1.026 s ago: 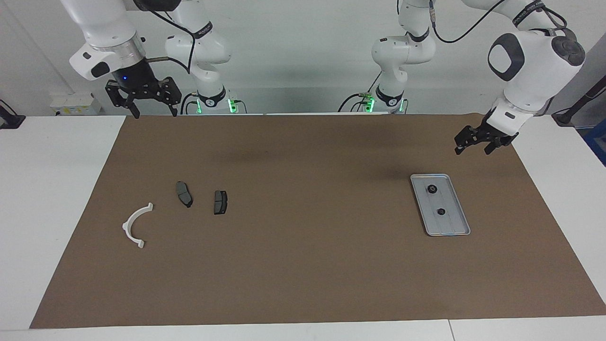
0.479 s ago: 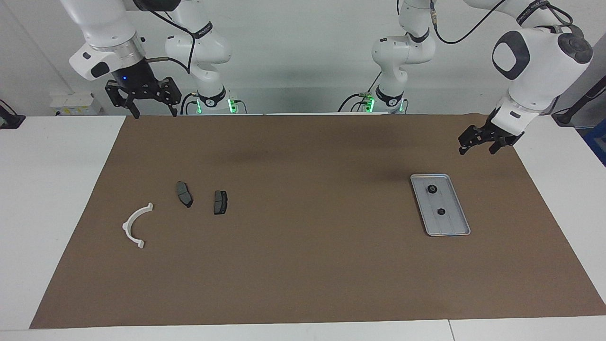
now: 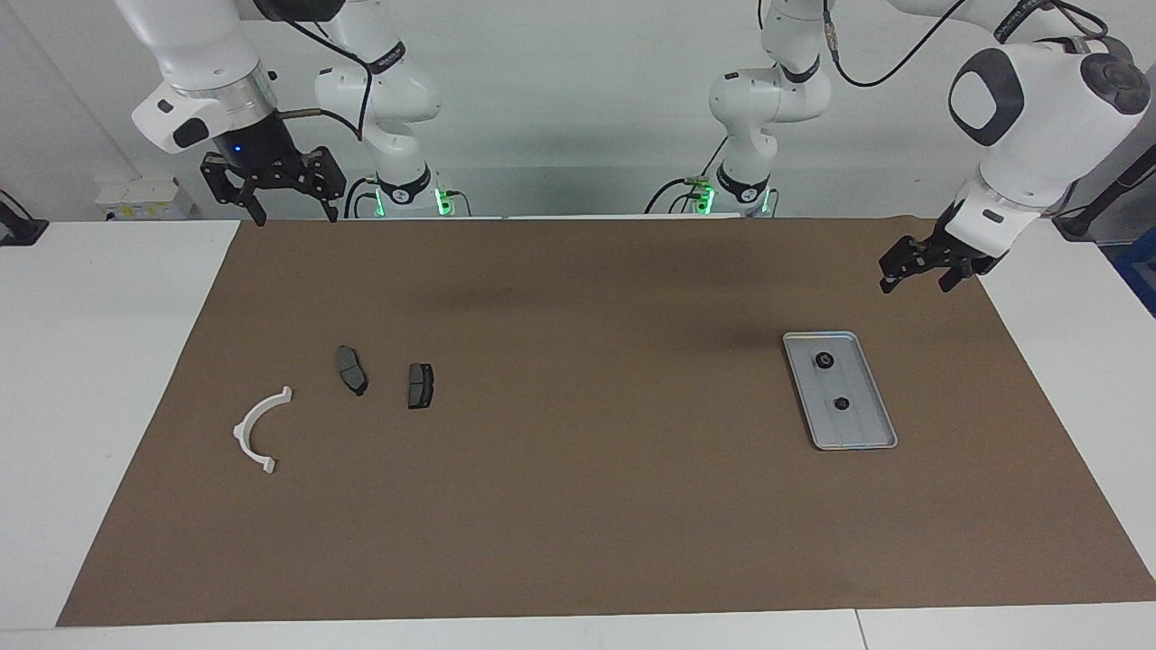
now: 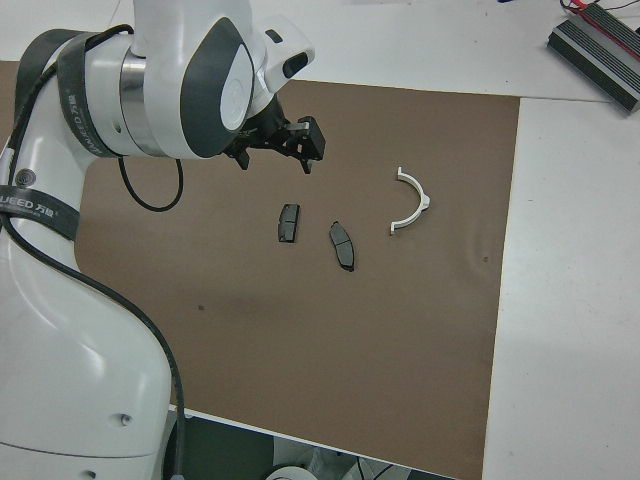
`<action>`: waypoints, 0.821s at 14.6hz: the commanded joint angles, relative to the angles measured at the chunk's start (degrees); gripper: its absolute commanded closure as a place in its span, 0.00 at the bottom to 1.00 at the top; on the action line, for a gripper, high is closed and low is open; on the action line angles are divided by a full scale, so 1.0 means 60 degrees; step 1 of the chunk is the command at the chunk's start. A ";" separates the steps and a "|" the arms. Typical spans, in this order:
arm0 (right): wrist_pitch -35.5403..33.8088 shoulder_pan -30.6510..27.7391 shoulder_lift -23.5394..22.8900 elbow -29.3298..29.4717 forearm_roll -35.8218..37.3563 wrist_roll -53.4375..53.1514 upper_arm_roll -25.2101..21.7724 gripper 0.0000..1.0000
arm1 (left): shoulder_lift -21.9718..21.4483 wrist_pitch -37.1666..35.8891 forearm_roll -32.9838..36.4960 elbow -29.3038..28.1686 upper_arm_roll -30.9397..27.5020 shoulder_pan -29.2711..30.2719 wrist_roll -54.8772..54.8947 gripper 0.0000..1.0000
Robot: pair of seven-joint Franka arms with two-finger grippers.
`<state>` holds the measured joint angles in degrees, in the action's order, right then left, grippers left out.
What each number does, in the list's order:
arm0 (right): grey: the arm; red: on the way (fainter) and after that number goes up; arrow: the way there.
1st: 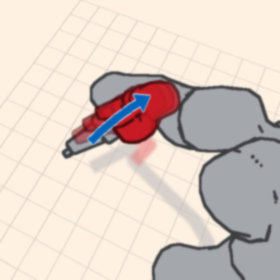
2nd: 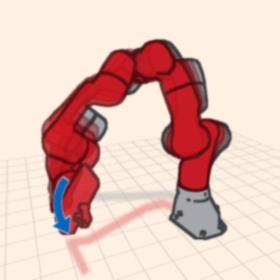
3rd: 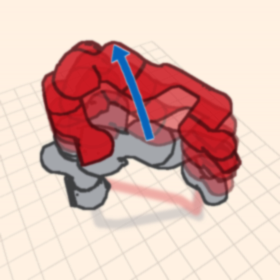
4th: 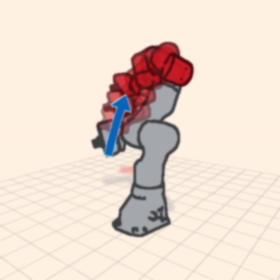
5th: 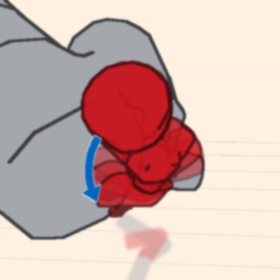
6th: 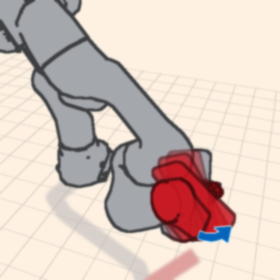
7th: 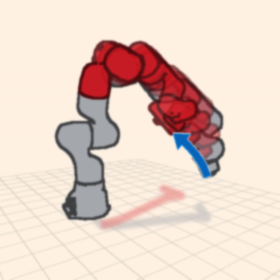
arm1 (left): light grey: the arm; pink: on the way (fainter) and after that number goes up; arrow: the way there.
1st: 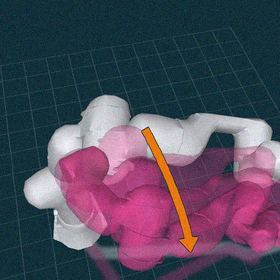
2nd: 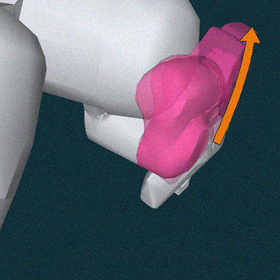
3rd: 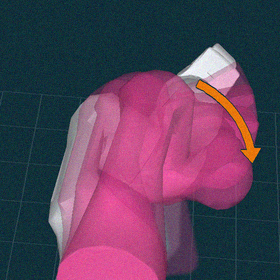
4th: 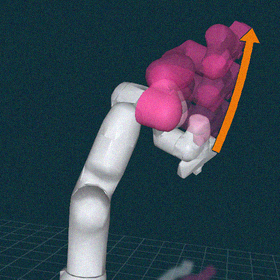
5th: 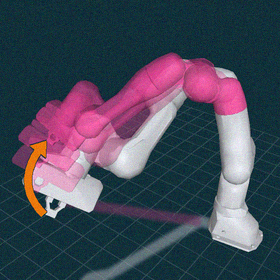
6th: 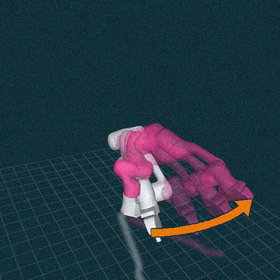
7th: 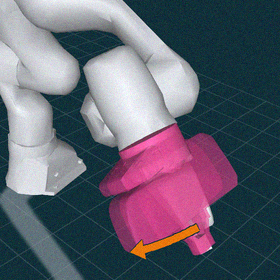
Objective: Pick bearing gear from pile to tray
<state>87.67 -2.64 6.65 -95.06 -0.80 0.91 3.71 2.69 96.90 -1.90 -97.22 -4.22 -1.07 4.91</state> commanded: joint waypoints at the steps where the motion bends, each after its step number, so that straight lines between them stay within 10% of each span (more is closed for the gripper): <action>1: 0.0125 -0.0205 0.0034 -0.0050 -0.0072 0.0185 0.0100 0.00 | 0.0167 -0.0256 0.0170 0.0296 0.0014 -0.0056 -0.0276 0.00; 12: 0.0139 -0.0191 0.0034 -0.0050 -0.0072 0.0200 0.0100 0.00 | -0.0419 -0.0887 0.0184 0.0003 0.0322 0.0061 -0.0305 0.00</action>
<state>87.67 -2.64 6.65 -95.06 -0.80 0.91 3.71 1.22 91.37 -1.81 -96.29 -2.76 -1.06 4.05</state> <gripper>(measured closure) 0.000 0.000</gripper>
